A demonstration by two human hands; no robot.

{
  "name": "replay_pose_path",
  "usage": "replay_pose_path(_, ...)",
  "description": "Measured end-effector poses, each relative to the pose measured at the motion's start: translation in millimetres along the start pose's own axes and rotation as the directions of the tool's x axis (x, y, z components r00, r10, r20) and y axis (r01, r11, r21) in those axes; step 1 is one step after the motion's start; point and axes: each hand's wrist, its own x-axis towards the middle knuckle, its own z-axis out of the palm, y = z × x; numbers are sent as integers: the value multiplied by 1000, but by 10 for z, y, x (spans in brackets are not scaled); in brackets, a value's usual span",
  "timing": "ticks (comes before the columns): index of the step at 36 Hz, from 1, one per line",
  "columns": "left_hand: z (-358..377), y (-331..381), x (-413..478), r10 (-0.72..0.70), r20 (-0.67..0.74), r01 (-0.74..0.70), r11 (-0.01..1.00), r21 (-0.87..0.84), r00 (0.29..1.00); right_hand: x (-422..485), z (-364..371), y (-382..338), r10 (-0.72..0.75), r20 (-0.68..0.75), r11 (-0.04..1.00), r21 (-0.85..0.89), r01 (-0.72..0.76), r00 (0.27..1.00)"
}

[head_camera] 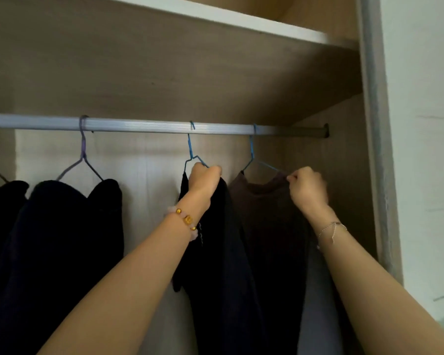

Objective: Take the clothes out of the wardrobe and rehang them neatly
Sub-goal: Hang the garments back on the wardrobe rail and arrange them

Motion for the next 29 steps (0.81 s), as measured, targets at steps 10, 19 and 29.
replay_pose_path(10, -77, -115, 116, -10, 41, 13, 998, -61, 999, 149, -9, 154, 116, -131, 970, -198, -141, 985)
replay_pose_path(19, -160, -175, 168, 27, 73, -22, 997, -68, 997, 284, -19, 206, 234, -201, 928, -245, -280, 951)
replay_pose_path(29, -193, -238, 228, 25, 101, -23, 999, -23, 995, 325, 0, 265, 259, -187, 937, -190, -294, 947)
